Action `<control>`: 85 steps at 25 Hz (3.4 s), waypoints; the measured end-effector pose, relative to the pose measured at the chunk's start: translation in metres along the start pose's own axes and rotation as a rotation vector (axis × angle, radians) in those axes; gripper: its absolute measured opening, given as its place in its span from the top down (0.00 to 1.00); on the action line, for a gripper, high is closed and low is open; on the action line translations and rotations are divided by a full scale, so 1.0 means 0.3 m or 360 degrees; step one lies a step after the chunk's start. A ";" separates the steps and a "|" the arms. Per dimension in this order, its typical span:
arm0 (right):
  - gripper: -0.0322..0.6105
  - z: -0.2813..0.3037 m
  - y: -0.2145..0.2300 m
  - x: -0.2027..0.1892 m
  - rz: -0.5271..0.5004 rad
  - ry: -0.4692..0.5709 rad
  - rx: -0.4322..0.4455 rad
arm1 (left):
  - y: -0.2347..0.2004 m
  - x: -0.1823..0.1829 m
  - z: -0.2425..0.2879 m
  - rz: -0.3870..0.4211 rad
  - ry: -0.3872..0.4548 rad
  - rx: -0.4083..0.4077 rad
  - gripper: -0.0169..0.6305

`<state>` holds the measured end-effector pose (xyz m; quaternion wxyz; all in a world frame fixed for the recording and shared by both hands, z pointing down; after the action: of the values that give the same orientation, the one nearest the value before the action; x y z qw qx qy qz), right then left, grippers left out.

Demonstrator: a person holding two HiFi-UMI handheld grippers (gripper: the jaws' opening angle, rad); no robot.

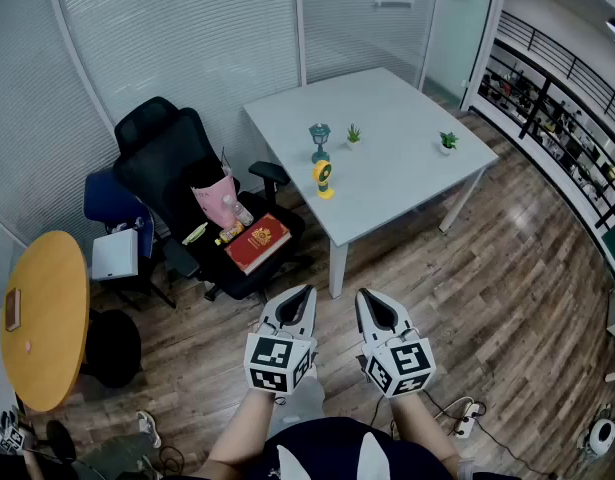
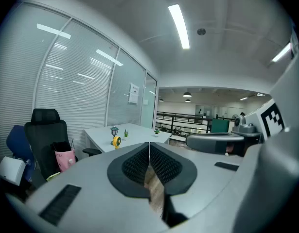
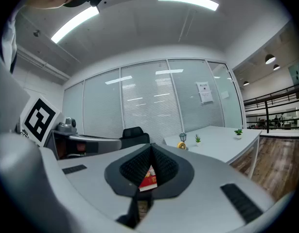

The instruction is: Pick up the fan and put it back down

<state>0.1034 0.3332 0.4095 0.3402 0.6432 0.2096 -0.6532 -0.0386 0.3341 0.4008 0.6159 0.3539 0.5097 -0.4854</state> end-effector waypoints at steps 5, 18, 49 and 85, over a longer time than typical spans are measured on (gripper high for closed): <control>0.95 0.147 0.045 0.016 -0.0008 -0.0021 -0.0016 | -0.098 0.041 0.128 0.0027 -0.0007 -0.0033 0.94; 0.94 0.399 0.182 -0.017 0.0019 -0.0064 -0.0170 | -0.326 0.043 0.372 0.0067 -0.0097 -0.0178 0.94; 0.32 0.914 0.740 -0.126 0.0056 -0.0449 0.0133 | -0.464 0.000 0.936 0.0026 -0.0387 -0.0101 0.94; 0.39 1.473 0.987 -0.524 -0.0077 -0.0978 0.0626 | -0.621 -0.048 1.201 -0.0193 -0.0536 0.0383 0.94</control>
<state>-0.0027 -0.1551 0.6500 0.2415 0.4649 -0.0167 -0.8516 -0.1149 -0.0496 0.5085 0.6153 0.3074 0.3582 -0.6313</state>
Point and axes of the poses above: the fingertips, and each gripper's own axes: z forward along the fingers, y to its right, x out of its top, the point moved 5 cm from there along -z, backward along the fingers, and after that the axes turned 9 degrees about x, right-handed, at the moved point
